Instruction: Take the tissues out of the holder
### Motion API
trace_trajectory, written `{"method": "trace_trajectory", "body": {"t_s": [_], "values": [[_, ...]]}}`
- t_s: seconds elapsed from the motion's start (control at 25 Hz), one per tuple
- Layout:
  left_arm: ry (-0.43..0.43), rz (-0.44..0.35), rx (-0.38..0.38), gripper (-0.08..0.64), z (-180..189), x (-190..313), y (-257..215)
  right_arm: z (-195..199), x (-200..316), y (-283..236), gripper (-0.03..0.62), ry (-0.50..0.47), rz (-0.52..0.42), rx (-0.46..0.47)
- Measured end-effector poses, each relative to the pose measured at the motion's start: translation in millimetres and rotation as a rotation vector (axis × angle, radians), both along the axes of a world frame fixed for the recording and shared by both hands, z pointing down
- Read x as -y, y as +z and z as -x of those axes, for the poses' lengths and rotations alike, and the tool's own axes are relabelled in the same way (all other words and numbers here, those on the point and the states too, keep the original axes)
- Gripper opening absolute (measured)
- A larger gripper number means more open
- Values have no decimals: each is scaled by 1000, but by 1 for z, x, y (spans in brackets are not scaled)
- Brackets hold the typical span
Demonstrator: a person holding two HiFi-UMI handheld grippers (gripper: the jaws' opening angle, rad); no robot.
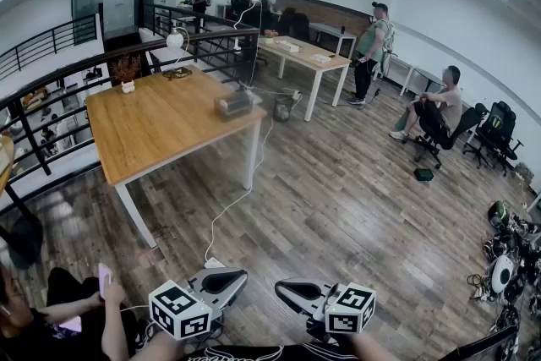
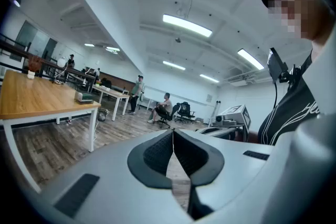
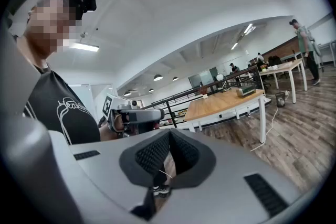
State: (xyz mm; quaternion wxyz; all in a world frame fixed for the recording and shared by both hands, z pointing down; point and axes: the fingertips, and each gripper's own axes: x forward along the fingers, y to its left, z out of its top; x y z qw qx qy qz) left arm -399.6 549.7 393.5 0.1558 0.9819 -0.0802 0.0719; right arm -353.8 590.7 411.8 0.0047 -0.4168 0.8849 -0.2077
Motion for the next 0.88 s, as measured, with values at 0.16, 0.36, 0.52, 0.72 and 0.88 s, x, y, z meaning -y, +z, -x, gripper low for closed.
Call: {"method": "trace_trajectory", "body": {"t_s": [0.16, 0.36, 0.52, 0.72, 0.88], "values": [[12, 0, 2, 14, 0, -1, -4, 3, 0, -5, 17, -2, 3, 6], [17, -11, 7, 14, -1, 0, -3, 3, -1, -6, 17, 9, -10, -9], [18, -15, 1, 14, 2, -1, -8, 3, -2, -13, 17, 20, -23, -17], [29, -8, 0, 14, -2, -3, -7, 2, -5, -14, 17, 22, -22, -1], [36, 2, 0, 14, -14, 1, -5, -13, -1, -9, 18, 53, -26, 32]]}}
